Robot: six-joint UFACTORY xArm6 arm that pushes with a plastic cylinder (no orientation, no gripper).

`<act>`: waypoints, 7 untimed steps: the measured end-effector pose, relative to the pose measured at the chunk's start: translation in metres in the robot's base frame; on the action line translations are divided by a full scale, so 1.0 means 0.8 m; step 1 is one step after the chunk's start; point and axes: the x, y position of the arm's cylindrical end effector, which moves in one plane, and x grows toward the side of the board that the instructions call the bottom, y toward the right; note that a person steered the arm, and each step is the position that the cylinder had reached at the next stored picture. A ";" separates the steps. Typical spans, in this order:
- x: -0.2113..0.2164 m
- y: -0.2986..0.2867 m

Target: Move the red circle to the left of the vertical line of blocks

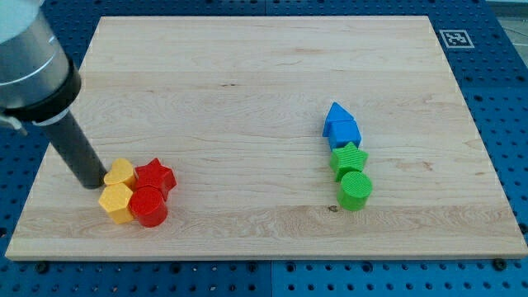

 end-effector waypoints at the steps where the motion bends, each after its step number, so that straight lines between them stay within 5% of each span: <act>1: 0.037 -0.004; 2: 0.073 0.008; 7: 0.060 0.142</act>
